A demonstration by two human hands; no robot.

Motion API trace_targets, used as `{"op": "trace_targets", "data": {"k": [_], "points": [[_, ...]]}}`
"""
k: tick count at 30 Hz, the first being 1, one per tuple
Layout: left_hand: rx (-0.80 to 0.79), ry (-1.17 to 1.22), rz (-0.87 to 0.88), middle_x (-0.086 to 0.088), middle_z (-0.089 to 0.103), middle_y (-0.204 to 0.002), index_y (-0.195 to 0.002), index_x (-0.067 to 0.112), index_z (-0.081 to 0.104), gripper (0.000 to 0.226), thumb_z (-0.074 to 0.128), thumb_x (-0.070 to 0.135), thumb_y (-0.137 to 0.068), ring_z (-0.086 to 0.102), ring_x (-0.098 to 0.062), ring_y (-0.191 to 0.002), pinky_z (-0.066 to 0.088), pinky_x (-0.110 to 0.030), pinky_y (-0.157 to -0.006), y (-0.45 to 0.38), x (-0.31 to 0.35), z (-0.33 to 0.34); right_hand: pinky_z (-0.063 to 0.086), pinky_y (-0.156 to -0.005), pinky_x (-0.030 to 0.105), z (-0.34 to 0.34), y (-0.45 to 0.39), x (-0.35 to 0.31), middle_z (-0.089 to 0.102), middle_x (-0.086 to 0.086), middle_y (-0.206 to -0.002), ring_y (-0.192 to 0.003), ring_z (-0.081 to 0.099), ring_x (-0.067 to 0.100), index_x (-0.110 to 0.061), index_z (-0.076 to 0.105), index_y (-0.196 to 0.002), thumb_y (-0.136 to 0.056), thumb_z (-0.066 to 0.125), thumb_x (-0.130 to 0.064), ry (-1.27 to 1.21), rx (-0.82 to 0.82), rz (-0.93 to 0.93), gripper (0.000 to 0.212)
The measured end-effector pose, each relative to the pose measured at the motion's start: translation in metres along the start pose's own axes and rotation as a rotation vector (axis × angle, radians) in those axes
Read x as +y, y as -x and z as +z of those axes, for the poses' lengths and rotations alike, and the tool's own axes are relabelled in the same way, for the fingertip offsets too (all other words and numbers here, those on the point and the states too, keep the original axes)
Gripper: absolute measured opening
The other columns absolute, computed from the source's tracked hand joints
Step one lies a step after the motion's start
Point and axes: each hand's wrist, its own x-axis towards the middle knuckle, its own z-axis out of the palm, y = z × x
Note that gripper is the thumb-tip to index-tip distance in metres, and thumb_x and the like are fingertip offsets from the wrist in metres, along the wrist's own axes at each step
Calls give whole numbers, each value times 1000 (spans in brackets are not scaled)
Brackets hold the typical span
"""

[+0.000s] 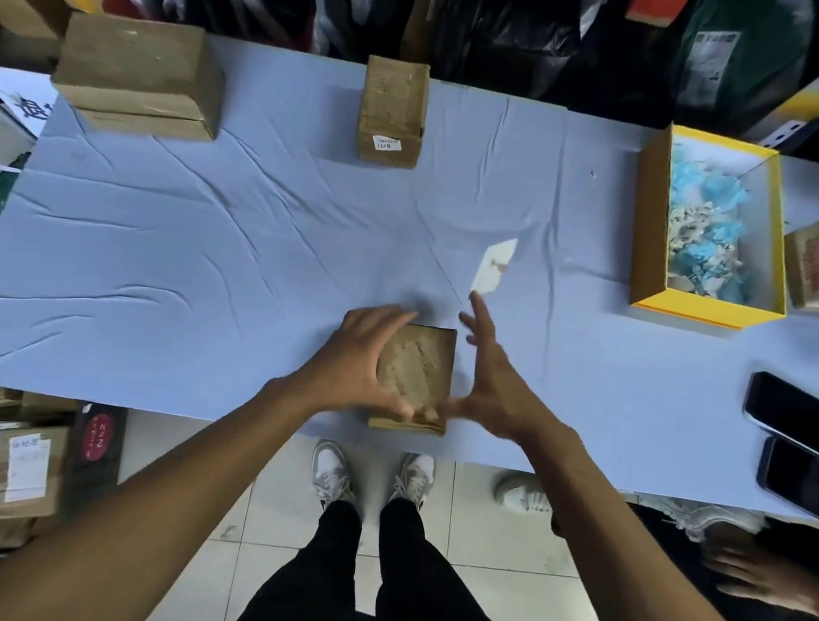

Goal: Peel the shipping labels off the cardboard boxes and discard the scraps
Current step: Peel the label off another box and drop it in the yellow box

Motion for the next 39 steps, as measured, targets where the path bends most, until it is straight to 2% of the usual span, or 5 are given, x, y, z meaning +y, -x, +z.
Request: {"op": "trace_targets", "data": {"k": [11,17,25,35,39], "points": [[245,77,-22,-2,69,-95,-89,17,69,28,71,43,-81,60,-19,-91,51,-42,-78,-41,11,1,53,-90,36,-6,-23,-2,69,-4,-120,-105,66,27,-35,9,-153,-85,64,-52,230,234,-102,89],[-86,20,-58,7,28,-151,-150,36,19,120,82,63,-51,21,-13,-138,28,-32,-112,2,-3,3,34,-103,30,-14,-4,0,31,1,-153,-137,32,18,-45,-12,-148,-55,91,-38,216,-104,-105,140],[234,166,-80,7,59,-88,-81,18,57,42,87,42,-63,54,-12,-89,45,-30,-70,-30,17,7,55,-82,39,0,-31,9,73,-8,-110,-90,69,25,-27,23,-152,-89,61,-48,266,278,-186,77],[348,46,-121,-3,52,-63,-69,10,47,41,39,44,-91,49,-28,-66,39,-39,-59,-28,20,14,54,-76,38,7,-32,5,74,-6,-105,-85,68,25,-25,31,-147,-98,52,-35,307,317,-125,55],[287,80,-297,-14,66,-80,-80,3,62,51,34,42,-99,61,-33,-81,48,-44,-73,-25,37,7,53,-70,42,4,-31,-20,68,6,-90,-78,62,31,-30,20,-148,-99,41,-31,447,140,34,54]]}}
